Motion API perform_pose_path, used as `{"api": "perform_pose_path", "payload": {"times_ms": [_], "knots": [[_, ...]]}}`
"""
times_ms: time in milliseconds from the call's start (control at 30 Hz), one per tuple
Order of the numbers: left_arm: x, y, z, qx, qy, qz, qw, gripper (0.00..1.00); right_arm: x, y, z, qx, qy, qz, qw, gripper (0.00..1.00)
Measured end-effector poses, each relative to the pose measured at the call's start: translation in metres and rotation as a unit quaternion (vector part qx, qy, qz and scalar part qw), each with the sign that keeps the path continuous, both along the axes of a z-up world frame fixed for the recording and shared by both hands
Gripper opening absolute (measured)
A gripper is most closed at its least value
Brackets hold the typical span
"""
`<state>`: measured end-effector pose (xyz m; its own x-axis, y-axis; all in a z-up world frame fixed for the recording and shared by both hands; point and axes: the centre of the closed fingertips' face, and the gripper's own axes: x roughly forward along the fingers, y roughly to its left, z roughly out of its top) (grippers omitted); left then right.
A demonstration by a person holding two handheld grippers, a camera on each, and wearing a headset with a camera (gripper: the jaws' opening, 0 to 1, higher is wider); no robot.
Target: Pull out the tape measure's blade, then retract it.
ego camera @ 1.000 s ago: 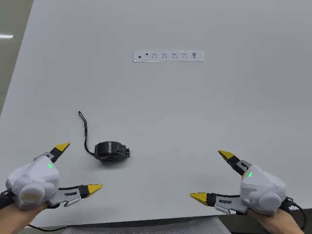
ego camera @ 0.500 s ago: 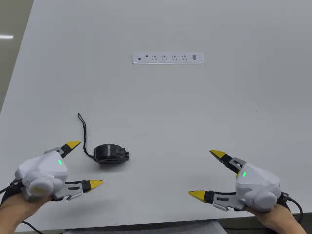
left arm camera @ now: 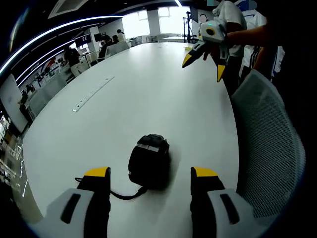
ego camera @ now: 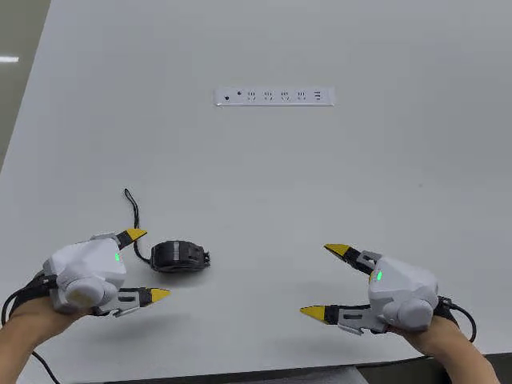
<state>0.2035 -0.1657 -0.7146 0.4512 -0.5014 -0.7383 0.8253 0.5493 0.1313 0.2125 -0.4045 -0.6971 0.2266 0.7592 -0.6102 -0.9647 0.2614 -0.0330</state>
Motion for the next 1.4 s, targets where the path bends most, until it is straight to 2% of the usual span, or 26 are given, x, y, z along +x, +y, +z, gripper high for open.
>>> {"api": "perform_pose_path", "payload": {"times_ms": [133,500,767,1067,1300,1400], "knots": [[0.002,-0.004,-0.002,0.005,0.001,-0.017,0.9998,0.59,0.002,0.006,-0.004,-0.006,0.001,0.018,0.9998,0.66],[0.011,-0.002,-0.017,0.029,0.018,-0.05,0.9982,0.53,0.012,0.031,-0.011,-0.003,-0.001,0.055,0.9985,0.6],[0.017,-0.003,-0.028,0.035,0.027,-0.068,0.9967,0.46,0.021,0.049,-0.018,-0.001,-0.001,0.076,0.9971,0.55],[0.017,-0.007,-0.036,0.039,0.037,-0.087,0.9948,0.41,0.028,0.07,-0.027,-0.001,-0.004,0.102,0.9948,0.49],[0.016,-0.012,-0.039,0.04,0.043,-0.107,0.9926,0.36,0.029,0.084,-0.036,-0.002,0.006,0.121,0.9927,0.46],[0.018,-0.01,-0.042,0.051,0.039,-0.117,0.9911,0.33,0.032,0.092,-0.041,0.001,0.003,0.125,0.9922,0.45]]}}
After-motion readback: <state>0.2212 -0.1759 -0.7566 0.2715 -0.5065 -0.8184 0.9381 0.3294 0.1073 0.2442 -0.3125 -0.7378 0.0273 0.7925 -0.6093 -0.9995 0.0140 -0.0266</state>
